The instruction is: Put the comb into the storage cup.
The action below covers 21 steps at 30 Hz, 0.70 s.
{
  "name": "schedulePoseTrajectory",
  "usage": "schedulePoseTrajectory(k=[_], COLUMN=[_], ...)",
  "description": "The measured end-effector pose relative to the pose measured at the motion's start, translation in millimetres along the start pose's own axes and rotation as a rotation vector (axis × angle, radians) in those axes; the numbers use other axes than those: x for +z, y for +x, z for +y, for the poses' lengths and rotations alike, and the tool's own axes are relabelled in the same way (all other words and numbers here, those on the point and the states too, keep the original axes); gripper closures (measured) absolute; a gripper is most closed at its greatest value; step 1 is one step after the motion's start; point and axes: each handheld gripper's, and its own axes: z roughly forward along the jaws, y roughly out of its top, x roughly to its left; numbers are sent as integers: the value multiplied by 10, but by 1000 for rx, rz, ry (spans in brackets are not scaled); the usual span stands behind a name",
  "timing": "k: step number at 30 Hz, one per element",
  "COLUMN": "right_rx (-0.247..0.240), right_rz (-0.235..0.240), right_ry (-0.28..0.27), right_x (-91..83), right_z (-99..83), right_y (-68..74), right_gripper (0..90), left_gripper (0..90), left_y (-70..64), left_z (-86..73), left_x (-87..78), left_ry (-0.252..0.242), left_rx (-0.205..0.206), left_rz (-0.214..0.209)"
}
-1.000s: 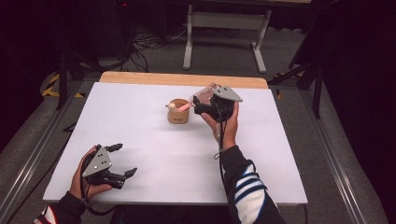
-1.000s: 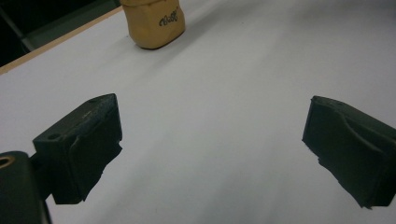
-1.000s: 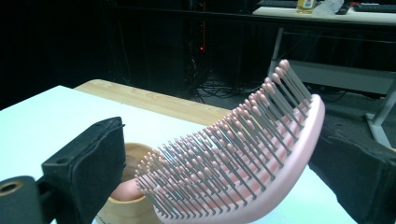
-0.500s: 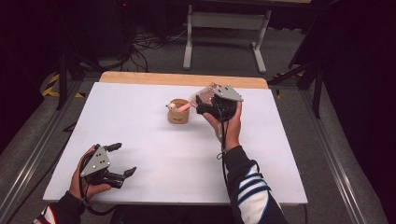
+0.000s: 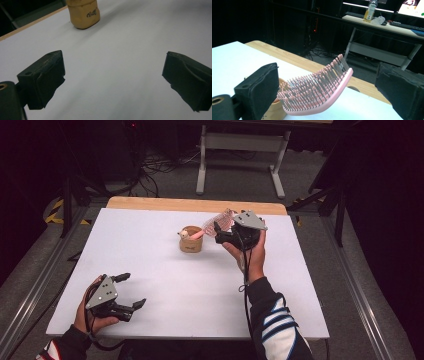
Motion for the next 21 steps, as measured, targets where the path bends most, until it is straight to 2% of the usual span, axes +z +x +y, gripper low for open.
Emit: schedulePoseTrajectory(k=[12,16,21], right_rx=[-25,-47,-45], right_rz=[34,12,11], right_ry=[-19,-23,-23], right_x=[-122,-180,-230], right_z=[48,74,79], right_y=[15,26,11], right_gripper=[71,76,73], left_gripper=[52,53,52], left_y=[2,11,7], left_z=[2,0,-3], left_x=[-3,-4,-2], left_ry=[0,-1,0], left_rx=[-1,-7,-7], left_rz=[6,12,9])
